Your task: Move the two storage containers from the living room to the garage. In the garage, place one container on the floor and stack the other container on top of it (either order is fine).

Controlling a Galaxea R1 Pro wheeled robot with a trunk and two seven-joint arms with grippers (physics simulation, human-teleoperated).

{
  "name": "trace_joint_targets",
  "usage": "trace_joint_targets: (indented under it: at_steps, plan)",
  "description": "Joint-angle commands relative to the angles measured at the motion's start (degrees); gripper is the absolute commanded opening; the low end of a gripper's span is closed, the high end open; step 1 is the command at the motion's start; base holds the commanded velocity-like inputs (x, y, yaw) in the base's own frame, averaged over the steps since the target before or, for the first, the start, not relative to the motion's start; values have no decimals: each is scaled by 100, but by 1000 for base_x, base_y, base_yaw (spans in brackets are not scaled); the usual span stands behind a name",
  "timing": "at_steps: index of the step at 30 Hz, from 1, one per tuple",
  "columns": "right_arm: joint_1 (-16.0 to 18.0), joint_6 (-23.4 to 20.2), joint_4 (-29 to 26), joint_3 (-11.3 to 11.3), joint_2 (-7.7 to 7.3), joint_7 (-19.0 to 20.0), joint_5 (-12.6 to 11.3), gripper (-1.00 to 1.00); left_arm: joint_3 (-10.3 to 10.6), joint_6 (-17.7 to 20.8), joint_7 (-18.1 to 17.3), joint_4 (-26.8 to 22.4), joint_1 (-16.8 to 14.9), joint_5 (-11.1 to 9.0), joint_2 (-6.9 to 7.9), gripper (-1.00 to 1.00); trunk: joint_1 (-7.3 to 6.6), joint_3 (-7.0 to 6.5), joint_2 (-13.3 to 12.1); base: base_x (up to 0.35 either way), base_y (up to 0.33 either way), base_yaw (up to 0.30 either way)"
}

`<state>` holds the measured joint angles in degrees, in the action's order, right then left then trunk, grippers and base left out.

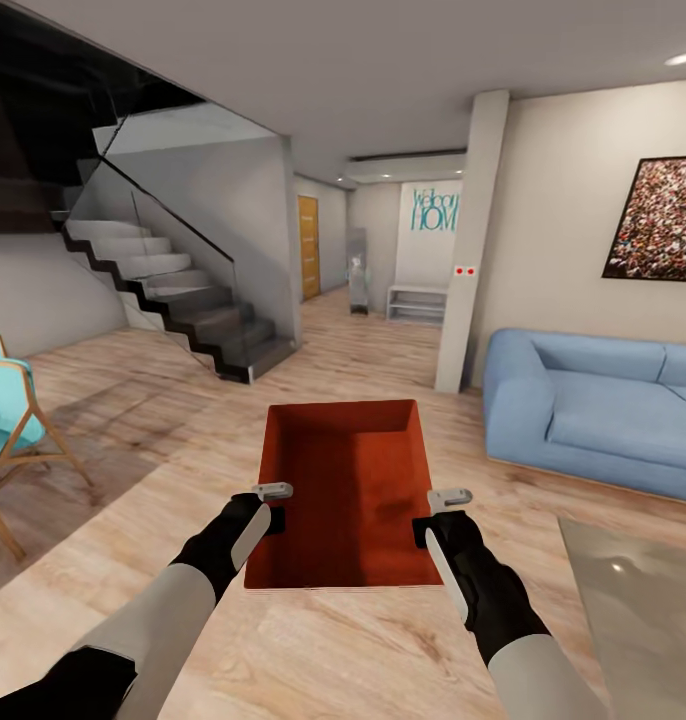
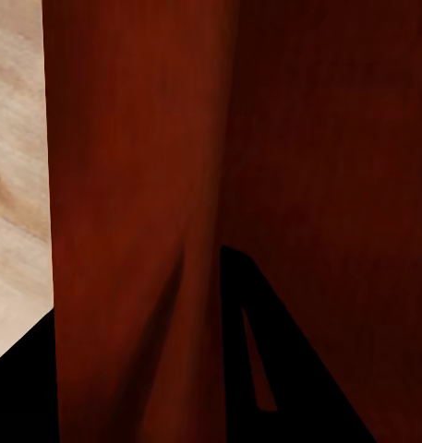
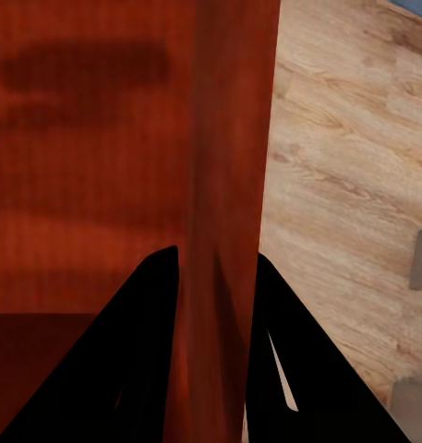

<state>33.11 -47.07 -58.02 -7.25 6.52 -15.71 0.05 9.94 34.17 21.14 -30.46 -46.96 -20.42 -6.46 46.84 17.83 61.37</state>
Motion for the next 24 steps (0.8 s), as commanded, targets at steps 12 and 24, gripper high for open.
trace_joint_targets:
  at_steps: [12,24]
  plan:
    - [3,64,-412,-30,-1,50,-295,-100,100,354,4,17,2,13,4,-100,0,0,0,309,127,0]
    - [4,64,-412,-30,-1,50,-295,-100,102,354,4,24,2,15,4,-100,0,0,0,323,63,0]
